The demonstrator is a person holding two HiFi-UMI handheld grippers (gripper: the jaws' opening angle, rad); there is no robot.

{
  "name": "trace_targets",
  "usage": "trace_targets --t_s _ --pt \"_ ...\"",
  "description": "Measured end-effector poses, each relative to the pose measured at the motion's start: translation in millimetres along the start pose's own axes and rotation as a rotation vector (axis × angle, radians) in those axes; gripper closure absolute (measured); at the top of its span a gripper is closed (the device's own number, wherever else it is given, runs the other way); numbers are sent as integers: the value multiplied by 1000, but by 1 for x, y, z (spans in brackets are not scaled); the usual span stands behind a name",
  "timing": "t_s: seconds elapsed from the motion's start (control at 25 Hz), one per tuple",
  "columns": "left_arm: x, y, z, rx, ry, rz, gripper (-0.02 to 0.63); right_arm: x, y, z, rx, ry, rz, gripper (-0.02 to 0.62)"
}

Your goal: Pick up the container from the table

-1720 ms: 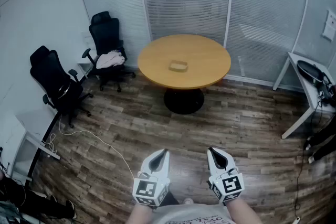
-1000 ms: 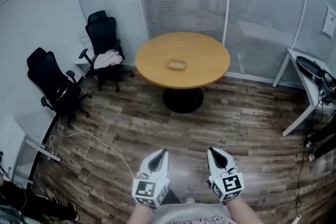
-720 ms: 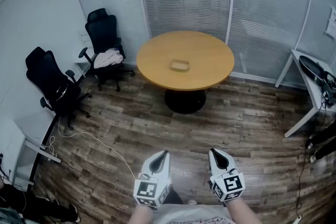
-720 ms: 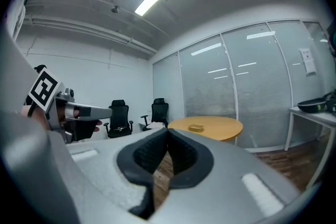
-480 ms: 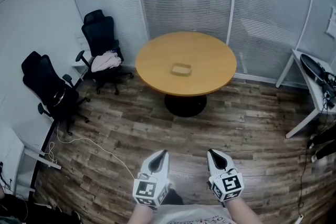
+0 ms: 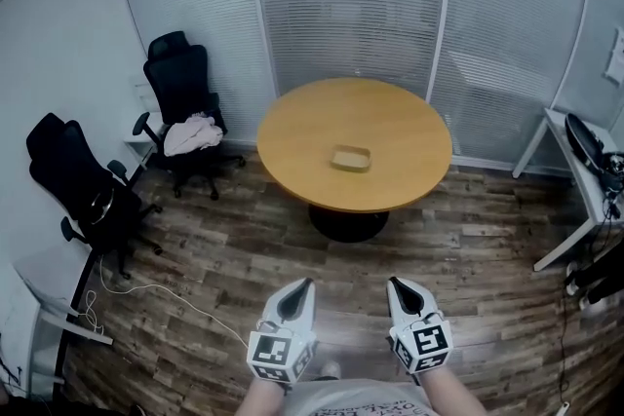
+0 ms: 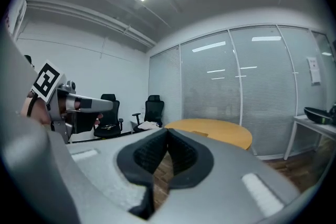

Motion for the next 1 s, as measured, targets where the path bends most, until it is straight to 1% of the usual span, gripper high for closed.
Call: trace_targets --t_s 0.12,0.2,0.4,0.6,0.76,0.88,1.0 --pt "-26 4 -11 -6 -23 2 598 -7 8 -27 -3 -17 -8 592" --pt "-42 5 -19 -10 -24 8 598 -9 12 -43 -9 -24 -8 592" --pt "-70 -2 -40 -15 -8 28 598 -2 6 -76 -34 -20 -4 592" --pt "-97 -10 -70 -36 9 34 598 8 1 -121 -53 4 -13 592" --pt "-124 -6 -107 -38 28 31 598 24 5 -168 -57 28 -9 592" --pt "-143 -9 -144 -41 55 36 598 48 2 -208 -65 43 -1 592" --pt "-164 -8 -194 -49 70 28 598 79 0 -260 -85 44 -40 592"
Point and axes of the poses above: the fingertips, and each gripper's own axes: z backward along the fingers, x to its right, y out of its top, the point moved 5 cm from there along z, backward along the fingers
